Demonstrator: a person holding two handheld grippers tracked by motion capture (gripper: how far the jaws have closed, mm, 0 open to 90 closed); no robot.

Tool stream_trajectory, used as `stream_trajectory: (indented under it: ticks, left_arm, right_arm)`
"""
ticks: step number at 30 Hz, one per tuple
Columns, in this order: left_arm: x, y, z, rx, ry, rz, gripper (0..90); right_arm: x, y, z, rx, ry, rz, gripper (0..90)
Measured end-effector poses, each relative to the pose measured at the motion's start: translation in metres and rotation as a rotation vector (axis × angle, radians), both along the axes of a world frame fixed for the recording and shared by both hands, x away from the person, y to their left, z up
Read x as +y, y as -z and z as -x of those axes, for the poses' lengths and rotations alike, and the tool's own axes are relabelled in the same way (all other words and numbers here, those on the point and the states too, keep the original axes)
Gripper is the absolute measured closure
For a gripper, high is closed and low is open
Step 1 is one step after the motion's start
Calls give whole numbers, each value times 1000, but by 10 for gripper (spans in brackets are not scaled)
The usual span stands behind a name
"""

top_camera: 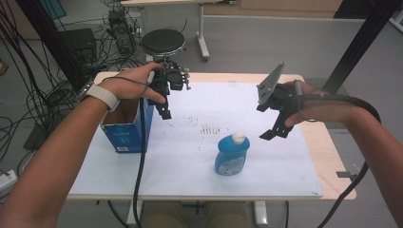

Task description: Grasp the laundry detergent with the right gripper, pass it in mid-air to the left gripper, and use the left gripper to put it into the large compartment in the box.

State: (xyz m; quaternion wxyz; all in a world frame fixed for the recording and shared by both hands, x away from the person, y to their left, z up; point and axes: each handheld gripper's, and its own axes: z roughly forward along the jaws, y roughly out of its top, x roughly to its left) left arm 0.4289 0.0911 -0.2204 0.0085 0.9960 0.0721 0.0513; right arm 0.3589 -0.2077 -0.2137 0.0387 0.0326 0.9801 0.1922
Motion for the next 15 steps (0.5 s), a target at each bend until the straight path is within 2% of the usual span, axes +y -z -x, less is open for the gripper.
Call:
stream_trajectory:
  ticks: [15]
  left_arm:
    - [-1, -1, 1, -6, -8, 0, 100]
  right_arm:
    - [-4, 1, 1, -8, 4, -10, 79]
